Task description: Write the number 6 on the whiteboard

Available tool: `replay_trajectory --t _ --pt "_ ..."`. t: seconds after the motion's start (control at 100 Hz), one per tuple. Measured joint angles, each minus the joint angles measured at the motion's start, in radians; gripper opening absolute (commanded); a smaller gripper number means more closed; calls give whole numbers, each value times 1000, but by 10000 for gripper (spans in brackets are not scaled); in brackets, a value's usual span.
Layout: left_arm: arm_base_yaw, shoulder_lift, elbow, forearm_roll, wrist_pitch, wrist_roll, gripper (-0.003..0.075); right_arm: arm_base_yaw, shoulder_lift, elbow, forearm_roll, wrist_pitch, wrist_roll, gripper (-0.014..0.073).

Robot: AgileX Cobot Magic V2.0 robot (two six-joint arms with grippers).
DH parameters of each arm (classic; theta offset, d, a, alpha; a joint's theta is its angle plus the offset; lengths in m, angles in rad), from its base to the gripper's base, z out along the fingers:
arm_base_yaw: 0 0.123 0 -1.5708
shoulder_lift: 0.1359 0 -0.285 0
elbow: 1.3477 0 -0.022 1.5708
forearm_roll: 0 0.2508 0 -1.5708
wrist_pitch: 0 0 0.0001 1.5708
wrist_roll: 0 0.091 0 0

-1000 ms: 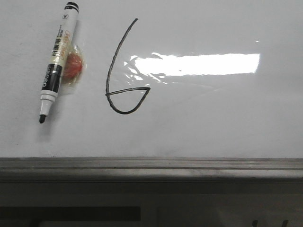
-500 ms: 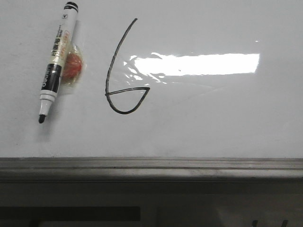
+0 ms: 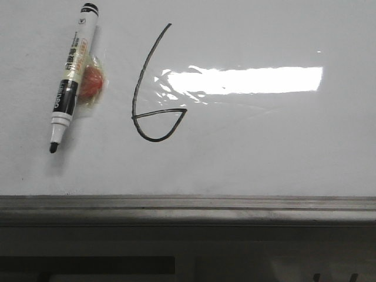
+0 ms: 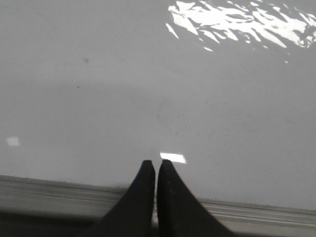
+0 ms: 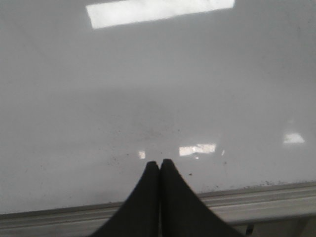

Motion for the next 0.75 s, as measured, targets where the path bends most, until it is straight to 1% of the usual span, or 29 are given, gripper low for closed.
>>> replay_trajectory --t 0.75 --pt "0 0 0 0 0 0 -19 0 0 -2 0 19 0 -64"
